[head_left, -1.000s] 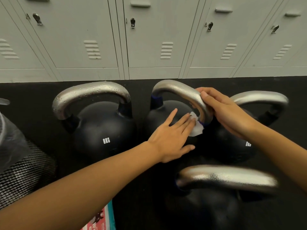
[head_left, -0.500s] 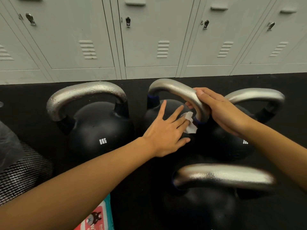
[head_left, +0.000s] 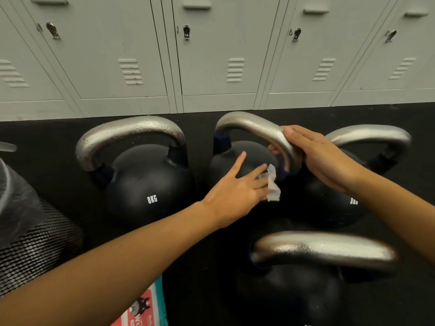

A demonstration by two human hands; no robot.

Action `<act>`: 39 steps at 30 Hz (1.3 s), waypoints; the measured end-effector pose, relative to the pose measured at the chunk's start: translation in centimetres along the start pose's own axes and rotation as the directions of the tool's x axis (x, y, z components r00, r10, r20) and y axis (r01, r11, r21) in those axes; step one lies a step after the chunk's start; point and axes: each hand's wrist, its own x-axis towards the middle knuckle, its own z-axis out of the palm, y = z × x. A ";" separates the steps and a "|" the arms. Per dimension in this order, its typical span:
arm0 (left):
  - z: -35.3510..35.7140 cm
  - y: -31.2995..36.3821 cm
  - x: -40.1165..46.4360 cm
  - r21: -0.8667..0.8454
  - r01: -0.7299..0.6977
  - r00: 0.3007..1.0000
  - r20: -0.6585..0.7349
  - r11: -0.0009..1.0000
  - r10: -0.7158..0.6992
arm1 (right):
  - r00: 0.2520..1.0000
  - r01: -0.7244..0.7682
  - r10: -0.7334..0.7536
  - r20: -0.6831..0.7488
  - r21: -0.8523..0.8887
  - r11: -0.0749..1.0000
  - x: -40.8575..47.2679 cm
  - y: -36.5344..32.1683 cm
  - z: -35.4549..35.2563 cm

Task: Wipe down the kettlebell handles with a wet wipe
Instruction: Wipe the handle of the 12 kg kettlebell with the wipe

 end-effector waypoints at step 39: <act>-7.5 -6.1 2.6 -0.419 0.174 0.965 -0.106 0.891 -0.238 | 0.943 0.257 -0.314 -0.113 -0.356 0.898 -2.8 -2.0 -0.1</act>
